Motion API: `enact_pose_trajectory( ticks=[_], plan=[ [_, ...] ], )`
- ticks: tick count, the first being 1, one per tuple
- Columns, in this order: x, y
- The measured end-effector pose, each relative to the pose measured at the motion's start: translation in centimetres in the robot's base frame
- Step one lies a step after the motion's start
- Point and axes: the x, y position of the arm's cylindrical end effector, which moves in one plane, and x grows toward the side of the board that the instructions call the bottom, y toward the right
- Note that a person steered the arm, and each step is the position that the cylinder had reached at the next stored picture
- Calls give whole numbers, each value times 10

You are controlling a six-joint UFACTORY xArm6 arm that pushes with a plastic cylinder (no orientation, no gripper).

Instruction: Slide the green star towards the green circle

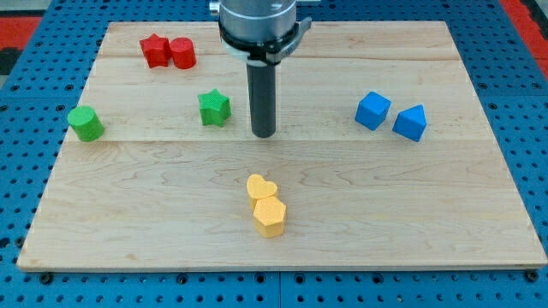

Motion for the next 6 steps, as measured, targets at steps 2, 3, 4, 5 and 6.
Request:
enact_pose_trajectory(
  ticks=[2, 3, 4, 5, 6],
  plan=[
    [-8, -65],
    [-7, -91],
    [-7, -102],
    [-25, -17],
    [-59, -34]
  ],
)
